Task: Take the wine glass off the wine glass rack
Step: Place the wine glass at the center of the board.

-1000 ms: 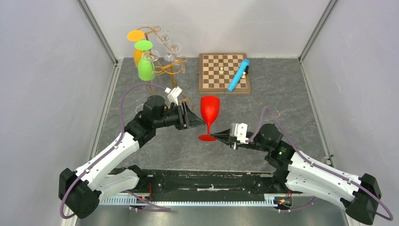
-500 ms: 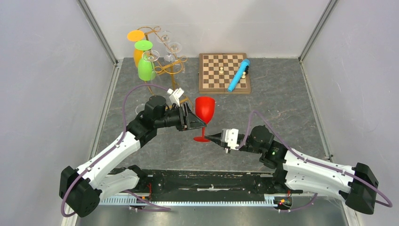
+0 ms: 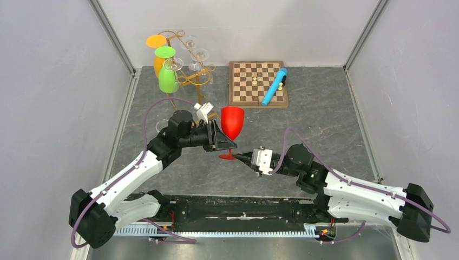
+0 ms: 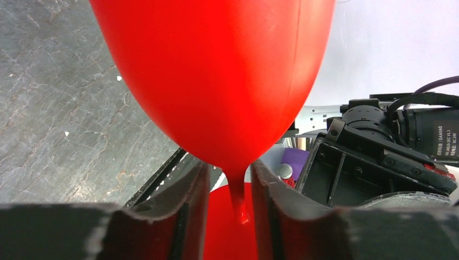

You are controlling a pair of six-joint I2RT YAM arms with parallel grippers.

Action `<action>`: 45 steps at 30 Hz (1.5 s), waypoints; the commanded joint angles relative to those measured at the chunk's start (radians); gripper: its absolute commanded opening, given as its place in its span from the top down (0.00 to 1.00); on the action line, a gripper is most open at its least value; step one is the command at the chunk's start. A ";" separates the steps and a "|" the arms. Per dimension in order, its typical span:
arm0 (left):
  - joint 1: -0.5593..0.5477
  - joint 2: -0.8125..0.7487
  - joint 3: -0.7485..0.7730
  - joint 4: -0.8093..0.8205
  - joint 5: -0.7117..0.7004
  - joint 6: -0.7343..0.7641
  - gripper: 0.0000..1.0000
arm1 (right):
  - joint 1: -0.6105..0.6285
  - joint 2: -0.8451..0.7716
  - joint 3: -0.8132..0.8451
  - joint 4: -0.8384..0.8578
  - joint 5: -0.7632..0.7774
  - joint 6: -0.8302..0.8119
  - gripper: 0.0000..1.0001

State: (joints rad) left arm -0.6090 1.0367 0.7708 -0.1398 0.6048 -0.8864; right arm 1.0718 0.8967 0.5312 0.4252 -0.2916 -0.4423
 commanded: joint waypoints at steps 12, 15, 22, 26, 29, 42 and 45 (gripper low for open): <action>-0.006 -0.005 -0.018 0.075 0.089 0.027 0.98 | 0.015 0.008 0.064 0.001 0.084 -0.006 0.97; -0.006 -0.014 -0.010 0.068 0.095 0.036 0.98 | 0.014 0.000 0.075 -0.045 0.112 0.000 0.73; -0.007 -0.026 0.034 -0.088 0.069 0.148 0.98 | 0.014 -0.025 0.161 -0.239 0.179 0.031 0.51; -0.006 -0.032 0.063 -0.182 0.068 0.222 0.98 | 0.014 -0.048 0.220 -0.316 0.207 0.060 0.47; -0.006 -0.031 0.078 -0.236 0.097 0.276 0.98 | 0.013 -0.032 0.294 -0.389 0.267 0.087 0.46; -0.008 -0.043 0.141 -0.434 0.122 0.483 0.98 | -0.182 0.161 0.654 -0.691 0.055 0.294 0.43; -0.011 -0.049 0.142 -0.436 0.147 0.510 0.98 | -0.264 0.168 0.673 -0.710 -0.054 0.343 0.43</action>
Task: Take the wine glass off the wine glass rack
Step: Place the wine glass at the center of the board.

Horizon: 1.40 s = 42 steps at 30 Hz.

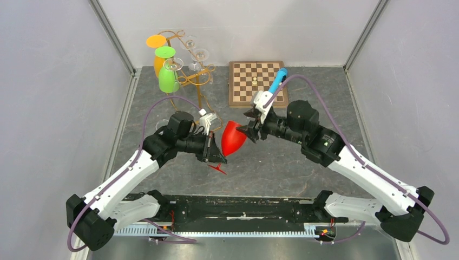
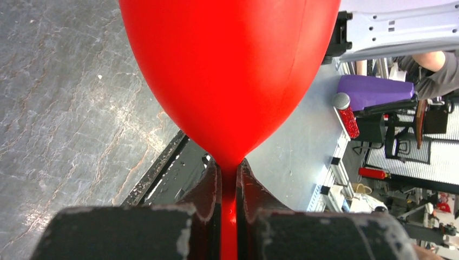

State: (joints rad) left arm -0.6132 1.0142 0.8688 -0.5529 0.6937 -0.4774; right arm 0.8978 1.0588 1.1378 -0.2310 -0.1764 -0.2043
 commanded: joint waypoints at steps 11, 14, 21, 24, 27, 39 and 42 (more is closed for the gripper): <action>-0.029 -0.071 0.041 -0.012 0.091 0.181 0.98 | -0.260 -0.013 0.023 -0.052 -0.510 0.204 0.39; -0.037 -0.104 0.048 -0.034 0.099 0.223 0.98 | -0.296 -0.023 -0.021 -0.007 -0.608 0.252 0.39; -0.080 -0.164 0.035 -0.035 0.097 0.254 0.98 | -0.329 -0.055 -0.113 0.134 -0.840 0.332 0.40; -0.091 -0.179 0.028 -0.036 0.084 0.258 0.98 | -0.330 -0.067 -0.137 0.177 -0.902 0.347 0.40; -0.098 -0.188 0.024 -0.036 0.076 0.261 0.98 | -0.330 -0.077 -0.155 0.211 -0.942 0.360 0.42; -0.108 -0.189 0.016 -0.033 0.057 0.263 0.98 | -0.323 -0.066 -0.257 0.428 -0.975 0.511 0.60; -0.108 -0.187 0.015 -0.033 0.056 0.260 0.98 | -0.312 -0.068 -0.267 0.458 -0.975 0.528 0.69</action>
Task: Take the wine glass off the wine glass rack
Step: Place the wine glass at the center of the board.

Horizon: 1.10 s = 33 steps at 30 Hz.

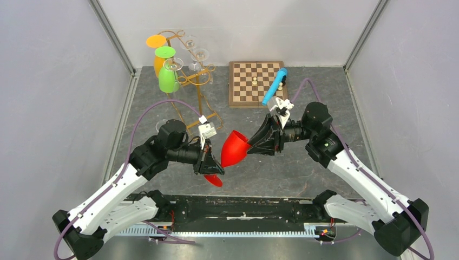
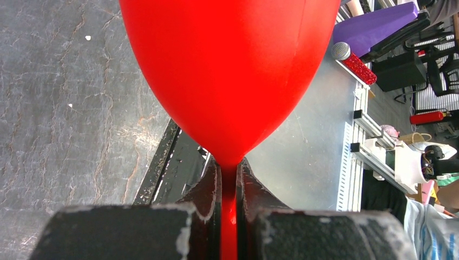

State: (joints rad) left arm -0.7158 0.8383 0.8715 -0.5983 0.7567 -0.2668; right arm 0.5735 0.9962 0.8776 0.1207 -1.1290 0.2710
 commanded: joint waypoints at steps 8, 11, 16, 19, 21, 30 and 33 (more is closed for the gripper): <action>-0.005 0.001 0.011 0.012 -0.023 0.041 0.98 | 0.040 -0.009 -0.021 0.123 -0.037 0.052 1.00; -0.005 0.012 0.008 0.012 -0.022 0.038 0.96 | 0.055 -0.021 -0.030 0.120 -0.030 0.035 1.00; -0.005 0.034 0.011 0.005 -0.035 0.034 0.66 | 0.065 -0.030 -0.032 0.060 -0.013 -0.017 1.00; -0.005 0.033 0.015 0.000 -0.059 0.035 0.48 | 0.067 -0.034 -0.031 -0.009 0.002 -0.069 1.00; -0.005 0.025 0.023 -0.008 -0.095 0.040 0.44 | 0.068 -0.039 -0.029 -0.060 0.026 -0.108 1.00; -0.004 -0.126 0.010 0.024 -0.375 0.034 0.25 | 0.068 -0.047 0.004 -0.357 0.244 -0.283 1.00; -0.004 -0.178 0.002 0.034 -0.449 0.031 0.23 | 0.068 -0.044 0.039 -0.447 0.397 -0.316 1.00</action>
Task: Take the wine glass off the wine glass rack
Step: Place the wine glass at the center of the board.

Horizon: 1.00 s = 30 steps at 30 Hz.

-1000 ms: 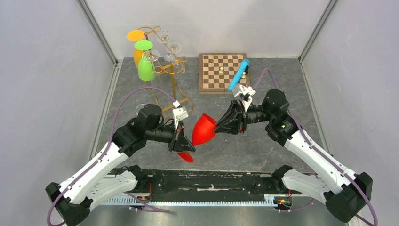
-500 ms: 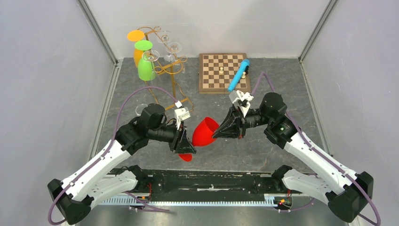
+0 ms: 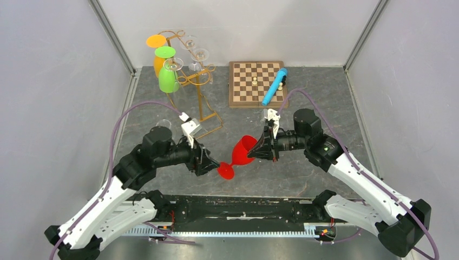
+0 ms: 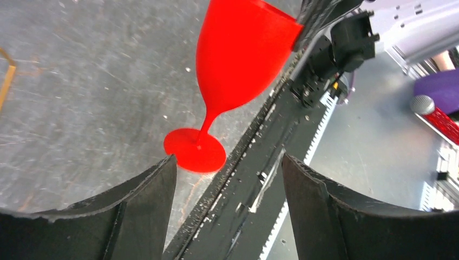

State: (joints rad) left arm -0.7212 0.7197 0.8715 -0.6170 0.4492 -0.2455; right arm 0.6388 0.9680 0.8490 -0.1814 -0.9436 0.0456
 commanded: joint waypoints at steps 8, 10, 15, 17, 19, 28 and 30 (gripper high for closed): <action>0.002 -0.112 -0.008 0.060 -0.196 -0.006 0.20 | -0.069 0.018 0.110 -0.208 0.532 -0.102 1.00; 0.002 -0.126 -0.012 0.060 -0.215 -0.012 0.20 | -0.123 0.043 0.119 -0.207 0.590 -0.089 1.00; 0.002 -0.170 -0.022 0.065 -0.249 -0.018 0.20 | -0.194 0.081 0.137 -0.188 0.836 -0.071 1.00; 0.002 -0.185 -0.027 0.066 -0.260 -0.019 0.21 | -0.211 0.087 0.136 -0.164 0.902 -0.061 1.00; 0.002 -0.197 -0.031 0.064 -0.271 -0.017 0.21 | -0.226 0.100 0.148 -0.151 0.937 -0.049 1.00; 0.002 -0.231 -0.038 0.048 -0.328 -0.021 0.24 | -0.337 0.184 0.220 -0.131 1.125 -0.026 1.00; 0.002 -0.244 -0.041 0.047 -0.343 -0.026 0.24 | -0.381 0.203 0.232 -0.114 1.116 -0.012 1.00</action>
State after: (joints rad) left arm -0.7212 0.4995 0.8364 -0.5964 0.1574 -0.2481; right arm 0.3237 1.1484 1.0260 -0.3622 0.0944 -0.0010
